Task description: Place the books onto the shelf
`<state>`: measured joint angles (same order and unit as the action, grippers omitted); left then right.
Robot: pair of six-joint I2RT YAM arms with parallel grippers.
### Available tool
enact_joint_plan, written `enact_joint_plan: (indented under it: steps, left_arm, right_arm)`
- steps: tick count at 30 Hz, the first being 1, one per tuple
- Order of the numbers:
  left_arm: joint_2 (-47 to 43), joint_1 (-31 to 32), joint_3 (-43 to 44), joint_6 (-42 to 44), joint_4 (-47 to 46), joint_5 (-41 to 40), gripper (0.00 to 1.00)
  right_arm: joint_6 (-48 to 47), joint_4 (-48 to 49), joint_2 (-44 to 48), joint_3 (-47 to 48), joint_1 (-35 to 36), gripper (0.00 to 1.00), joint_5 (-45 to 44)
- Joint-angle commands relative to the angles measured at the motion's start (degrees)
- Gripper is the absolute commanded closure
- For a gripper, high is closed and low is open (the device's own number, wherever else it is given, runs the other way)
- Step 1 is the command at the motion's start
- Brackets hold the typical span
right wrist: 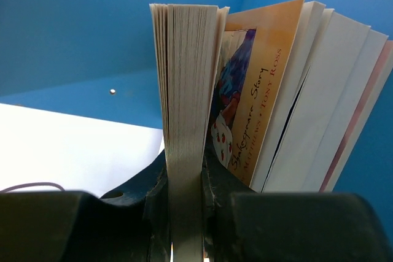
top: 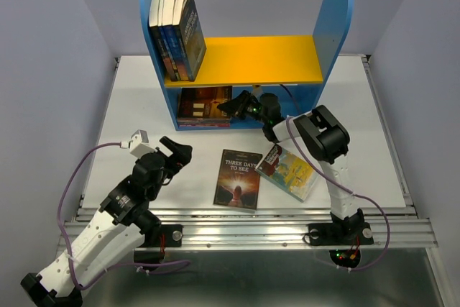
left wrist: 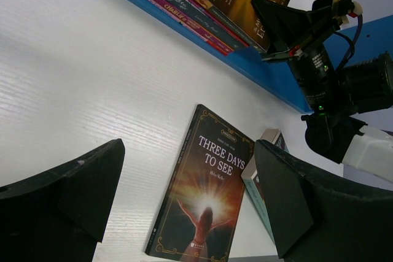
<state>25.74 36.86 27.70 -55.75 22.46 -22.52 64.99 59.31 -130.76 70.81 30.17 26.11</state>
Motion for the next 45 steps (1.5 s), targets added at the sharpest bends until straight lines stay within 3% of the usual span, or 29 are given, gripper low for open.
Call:
enact_joint_plan:
  steps: [1,10,23,45]
  left_arm:
    - [-0.6,-0.4,-0.6,1.1,-1.7,-0.4,0.01]
    - [-0.9,-0.4,-0.8,1.3,-1.9,-0.3,0.01]
    - [-1.2,-0.4,-0.9,1.6,-2.3,-0.1,0.01]
    - [-0.6,-0.4,-0.9,2.3,-2.9,0.5,0.01]
  right_arm:
    - [0.0,0.6,-0.2,3.1,1.2,0.83,-0.3]
    - [0.0,0.1,-0.6,3.7,1.7,0.79,0.6]
    - [-3.2,-5.3,1.2,3.0,1.7,0.54,-1.9]
    - [-5.3,-7.7,7.3,-3.1,1.7,0.5,-8.1]
